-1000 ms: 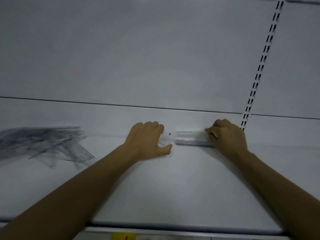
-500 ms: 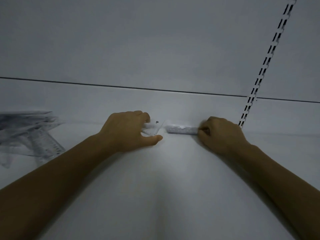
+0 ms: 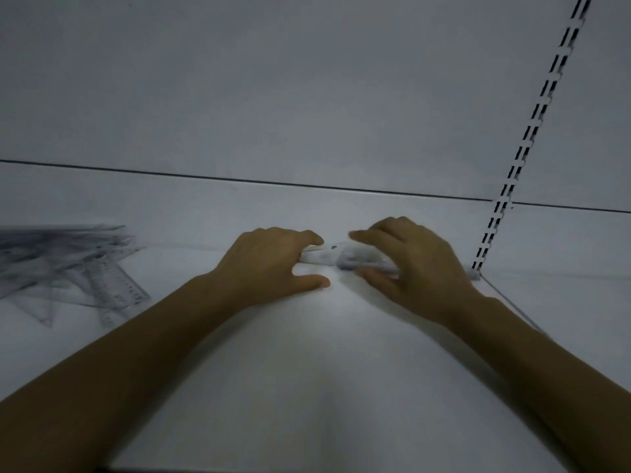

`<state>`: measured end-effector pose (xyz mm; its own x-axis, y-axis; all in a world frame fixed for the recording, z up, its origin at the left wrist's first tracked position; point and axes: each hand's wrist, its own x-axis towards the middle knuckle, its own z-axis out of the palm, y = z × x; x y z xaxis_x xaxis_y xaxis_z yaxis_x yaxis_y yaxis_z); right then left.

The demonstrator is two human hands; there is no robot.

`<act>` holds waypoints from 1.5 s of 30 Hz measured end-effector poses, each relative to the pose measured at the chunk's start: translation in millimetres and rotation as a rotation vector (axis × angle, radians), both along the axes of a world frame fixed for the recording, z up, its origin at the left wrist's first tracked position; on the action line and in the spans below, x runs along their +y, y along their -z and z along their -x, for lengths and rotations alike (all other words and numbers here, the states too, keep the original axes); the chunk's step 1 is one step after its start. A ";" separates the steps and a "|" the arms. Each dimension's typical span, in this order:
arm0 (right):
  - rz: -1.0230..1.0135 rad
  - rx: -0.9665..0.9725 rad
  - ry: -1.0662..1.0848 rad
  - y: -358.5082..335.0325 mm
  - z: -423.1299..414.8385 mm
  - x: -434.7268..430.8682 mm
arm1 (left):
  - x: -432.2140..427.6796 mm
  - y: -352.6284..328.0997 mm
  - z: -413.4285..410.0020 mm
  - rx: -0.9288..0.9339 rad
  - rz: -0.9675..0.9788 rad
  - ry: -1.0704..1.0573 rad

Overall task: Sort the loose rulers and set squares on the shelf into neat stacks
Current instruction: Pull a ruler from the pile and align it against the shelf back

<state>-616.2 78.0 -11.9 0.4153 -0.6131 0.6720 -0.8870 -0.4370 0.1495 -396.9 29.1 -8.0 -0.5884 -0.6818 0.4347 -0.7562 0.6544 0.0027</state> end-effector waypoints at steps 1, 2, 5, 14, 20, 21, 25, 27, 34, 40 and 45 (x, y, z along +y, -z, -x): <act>0.017 0.050 -0.091 -0.5 -12.4 3.6 | 0.5 1.0 1.5 0.009 0.010 0.017; 0.043 0.103 -0.151 0.1 -23.8 6.1 | 1.7 2.2 3.1 0.010 0.017 0.035; 0.167 0.148 -0.202 1.8 -39.1 6.8 | 4.9 4.0 5.6 -0.033 0.024 0.059; -0.018 -0.186 0.040 6.4 -4.1 5.6 | -26.0 2.1 -55.4 0.195 0.022 -0.294; 0.018 -0.096 0.056 -7.0 -14.8 18.9 | -24.3 3.0 -51.1 0.233 0.001 -0.247; 0.017 -0.067 0.068 -8.8 -14.4 24.8 | -23.8 2.6 -51.3 0.235 0.004 -0.243; -0.297 -0.028 0.065 -1.4 -23.1 60.3 | -22.0 2.4 -49.0 0.232 0.019 -0.218; -0.466 -0.039 0.026 15.7 -29.9 76.0 | -19.4 3.3 -45.2 0.213 0.019 -0.181; -0.429 -0.133 0.027 21.1 -30.0 79.2 | 0.8 9.9 -20.6 0.124 0.028 0.023; -0.337 -0.092 0.029 17.4 -32.7 82.5 | 6.2 15.3 -27.3 -0.010 0.059 0.055; -0.271 0.048 0.041 15.4 -38.6 84.9 | 13.6 9.0 -23.3 -0.166 0.166 0.106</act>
